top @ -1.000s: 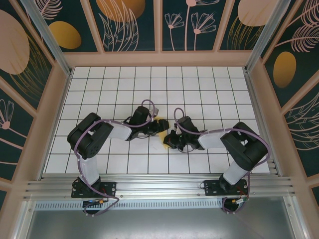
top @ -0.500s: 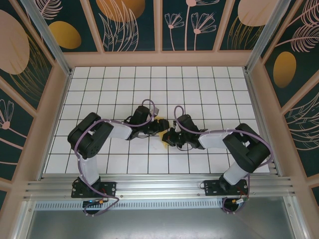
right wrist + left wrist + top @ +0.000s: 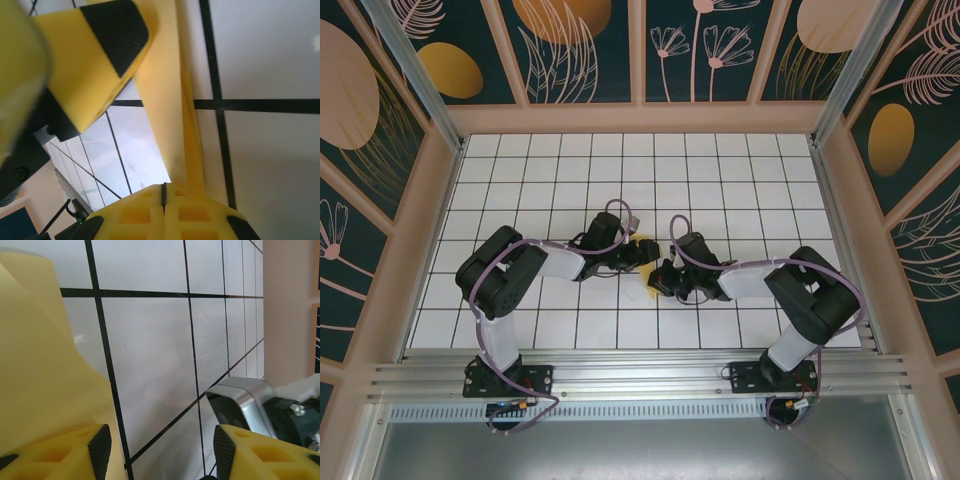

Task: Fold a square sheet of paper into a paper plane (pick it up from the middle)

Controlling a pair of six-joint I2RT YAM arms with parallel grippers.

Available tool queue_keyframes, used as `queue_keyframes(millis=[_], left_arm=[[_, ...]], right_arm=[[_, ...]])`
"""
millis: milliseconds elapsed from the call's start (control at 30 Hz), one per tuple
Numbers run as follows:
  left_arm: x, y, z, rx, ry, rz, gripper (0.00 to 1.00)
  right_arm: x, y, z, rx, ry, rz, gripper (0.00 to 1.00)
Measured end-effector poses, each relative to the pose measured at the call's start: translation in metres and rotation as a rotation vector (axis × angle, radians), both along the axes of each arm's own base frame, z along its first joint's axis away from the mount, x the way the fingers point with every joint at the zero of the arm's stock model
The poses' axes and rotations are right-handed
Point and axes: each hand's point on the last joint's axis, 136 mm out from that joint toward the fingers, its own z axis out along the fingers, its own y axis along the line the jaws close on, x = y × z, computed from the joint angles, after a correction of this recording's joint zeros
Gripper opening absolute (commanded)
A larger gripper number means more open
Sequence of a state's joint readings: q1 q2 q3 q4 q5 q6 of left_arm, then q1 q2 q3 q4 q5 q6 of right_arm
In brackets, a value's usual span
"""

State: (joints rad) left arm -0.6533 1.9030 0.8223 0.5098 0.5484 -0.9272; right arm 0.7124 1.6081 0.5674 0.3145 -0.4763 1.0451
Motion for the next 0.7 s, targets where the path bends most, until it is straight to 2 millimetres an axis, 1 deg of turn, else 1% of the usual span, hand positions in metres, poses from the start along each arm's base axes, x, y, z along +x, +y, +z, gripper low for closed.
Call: queue_keyframes(millis=[200, 433, 700], left_arm=[[0.0001, 0.0000, -0.0004, 0.002, 0.003, 0.000, 0.60], [-0.0001, 0.0000, -0.0005, 0.002, 0.003, -0.001, 0.60], [0.0001, -0.0001, -0.0006, 0.003, 0.002, -0.002, 0.59]], right_arm=[[0.0009, 0.0025, 0.0062, 0.017, -0.009, 0.006, 0.05], [0.0028, 0.0069, 0.0058, 0.027, -0.006, 0.015, 0.05], [0.0054, 0.0054, 0.0053, 0.026, -0.008, 0.006, 0.04]])
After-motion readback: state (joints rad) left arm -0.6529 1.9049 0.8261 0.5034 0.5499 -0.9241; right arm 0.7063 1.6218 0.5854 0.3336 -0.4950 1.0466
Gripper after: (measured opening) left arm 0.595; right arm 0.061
